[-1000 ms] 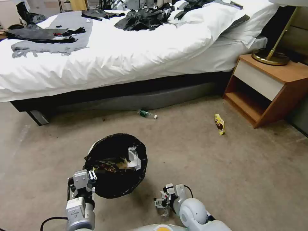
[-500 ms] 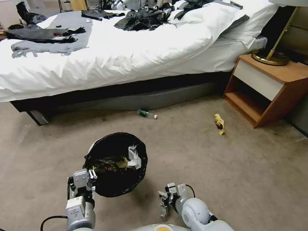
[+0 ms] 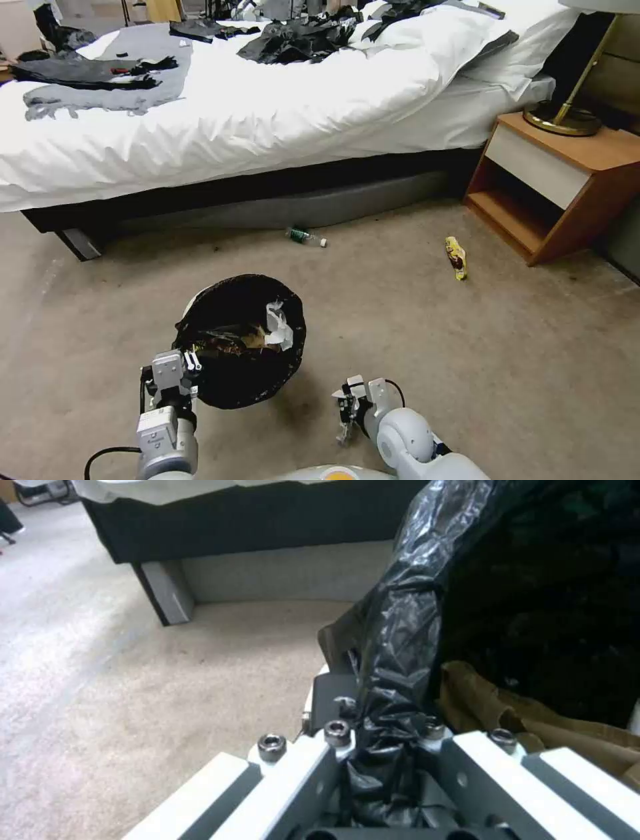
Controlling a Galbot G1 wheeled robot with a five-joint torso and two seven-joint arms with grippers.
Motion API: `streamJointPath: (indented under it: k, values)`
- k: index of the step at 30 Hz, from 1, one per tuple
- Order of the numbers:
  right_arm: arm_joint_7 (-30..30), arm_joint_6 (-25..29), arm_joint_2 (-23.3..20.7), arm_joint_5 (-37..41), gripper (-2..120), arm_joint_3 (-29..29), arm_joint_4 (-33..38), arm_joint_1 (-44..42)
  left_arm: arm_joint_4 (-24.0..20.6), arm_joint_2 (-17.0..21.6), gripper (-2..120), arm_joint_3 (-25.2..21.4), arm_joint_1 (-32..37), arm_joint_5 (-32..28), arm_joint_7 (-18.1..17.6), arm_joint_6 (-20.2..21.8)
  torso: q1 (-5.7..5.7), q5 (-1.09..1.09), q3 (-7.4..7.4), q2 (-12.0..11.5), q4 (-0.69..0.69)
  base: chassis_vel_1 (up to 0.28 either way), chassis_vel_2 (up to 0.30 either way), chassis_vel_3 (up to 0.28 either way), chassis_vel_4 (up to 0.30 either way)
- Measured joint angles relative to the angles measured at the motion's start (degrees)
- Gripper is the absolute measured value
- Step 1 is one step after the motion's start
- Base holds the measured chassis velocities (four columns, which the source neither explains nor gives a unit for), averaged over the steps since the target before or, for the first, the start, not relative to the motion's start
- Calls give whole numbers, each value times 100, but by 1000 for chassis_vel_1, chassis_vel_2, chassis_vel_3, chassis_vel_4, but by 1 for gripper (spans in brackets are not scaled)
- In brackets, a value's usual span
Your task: Pick up the trash bin, then pick up the garbage from the floor and place it into the trash bin.
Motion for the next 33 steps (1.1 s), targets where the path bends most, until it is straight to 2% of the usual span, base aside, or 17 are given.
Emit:
streamJointPath:
  k: [6,9,10,11,14,15,18,19,21,23,25,26,29,33]
  values:
    - [-1,228,-15,-109,0,85,124,-12,2,5,0,-1,1,0,-1,5,0,0,0,0,0,0,0,0,0]
    - [11,519,-72,-226,0,200,451,-13,16,12,0,5,-1,2,-1,8,0,0,0,0,0,0,0,0,0]
    - [-26,1104,-145,-493,0,345,876,58,28,31,0,8,-1,2,-1,12,0,0,0,0,-1,0,0,0,0]
    - [-26,1104,-145,-493,0,345,876,58,28,31,0,8,-1,2,-1,12,0,0,0,0,-1,0,0,0,0]
    - [-211,1897,-253,-820,0,481,1481,191,36,61,0,8,9,4,0,19,0,0,0,0,0,0,0,0,0]
    - [-211,1897,-253,-820,0,481,1481,191,36,61,0,8,9,4,0,19,0,0,0,0,0,0,0,0,0]
    - [-606,2608,-406,-1061,0,636,2227,424,48,78,0,41,15,10,2,48,0,-1,0,0,0,0,0,0,0]
    - [-606,2608,-406,-1061,0,636,2227,424,48,78,0,41,15,10,2,48,0,-1,0,0,0,0,0,0,0]
    - [-904,3032,-467,-1127,0,695,2574,578,53,78,0,76,15,20,12,64,1,0,0,0,0,0,0,0,0]
    - [-970,3124,-478,-1132,0,705,2648,615,55,77,0,82,15,26,13,66,0,0,0,0,0,0,0,0,0]
    - [-1344,3535,-517,-1112,0,719,3016,767,62,78,0,107,19,52,18,72,0,0,0,0,1,0,0,0,0]
    - [-1344,3535,-517,-1112,0,719,3016,767,62,78,0,107,19,52,18,72,0,0,0,0,1,0,0,0,0]
    - [-1830,3901,-562,-1013,0,646,3425,817,85,81,0,115,27,70,19,73,0,0,0,0,0,0,0,0,0]
    - [-2088,4010,-622,-988,0,531,3650,730,101,76,0,134,28,90,20,73,0,0,0,0,0,0,0,0,0]
